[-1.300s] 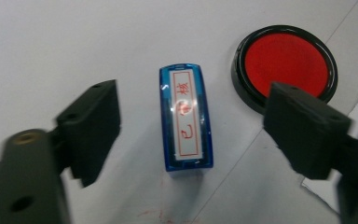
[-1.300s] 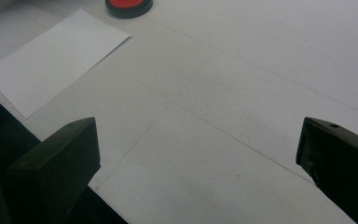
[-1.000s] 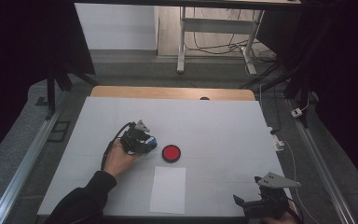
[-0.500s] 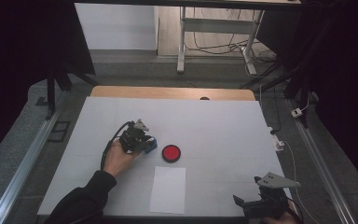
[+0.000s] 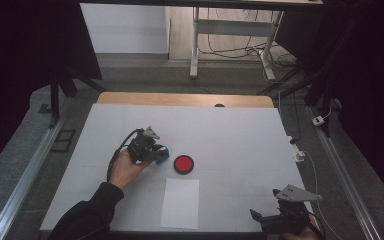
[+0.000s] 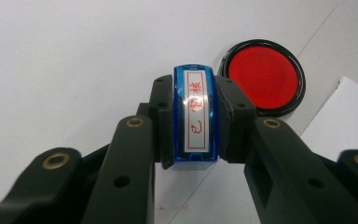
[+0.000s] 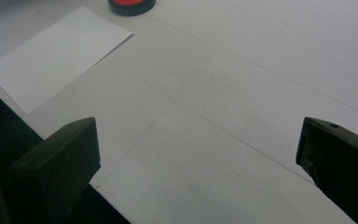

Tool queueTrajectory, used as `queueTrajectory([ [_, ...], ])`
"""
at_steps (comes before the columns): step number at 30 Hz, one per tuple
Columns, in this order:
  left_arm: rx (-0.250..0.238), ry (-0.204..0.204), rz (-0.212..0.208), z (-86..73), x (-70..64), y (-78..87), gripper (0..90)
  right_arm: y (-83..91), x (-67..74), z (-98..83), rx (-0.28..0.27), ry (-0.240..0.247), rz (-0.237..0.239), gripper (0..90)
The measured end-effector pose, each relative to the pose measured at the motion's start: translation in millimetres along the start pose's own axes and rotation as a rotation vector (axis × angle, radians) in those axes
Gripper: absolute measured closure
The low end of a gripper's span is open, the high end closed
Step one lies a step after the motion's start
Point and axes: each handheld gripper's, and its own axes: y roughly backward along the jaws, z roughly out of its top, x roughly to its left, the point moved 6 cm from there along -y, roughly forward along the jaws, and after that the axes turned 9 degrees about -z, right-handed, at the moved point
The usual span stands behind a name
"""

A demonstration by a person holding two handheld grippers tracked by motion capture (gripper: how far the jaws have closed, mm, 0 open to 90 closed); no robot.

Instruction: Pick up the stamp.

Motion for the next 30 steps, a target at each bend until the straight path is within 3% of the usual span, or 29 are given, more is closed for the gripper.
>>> queueTrajectory([
  [12, -0.053, 0.005, -0.046, 4.7, -14.6, 19.0, 70.0, 0.0, 0.4, 0.2, -0.002, 0.002, 0.002, 0.0],
  [19, -0.063, -0.031, -0.072, 6.5, -28.4, 26.5, 70.0, 0.2, 0.4, 0.2, -0.002, 0.001, 0.003, 0.0],
  [30, -0.095, -0.074, -0.150, 6.7, -51.9, 40.2, 70.0, 0.4, 0.5, 0.3, -0.007, 0.002, 0.004, 0.0],
])
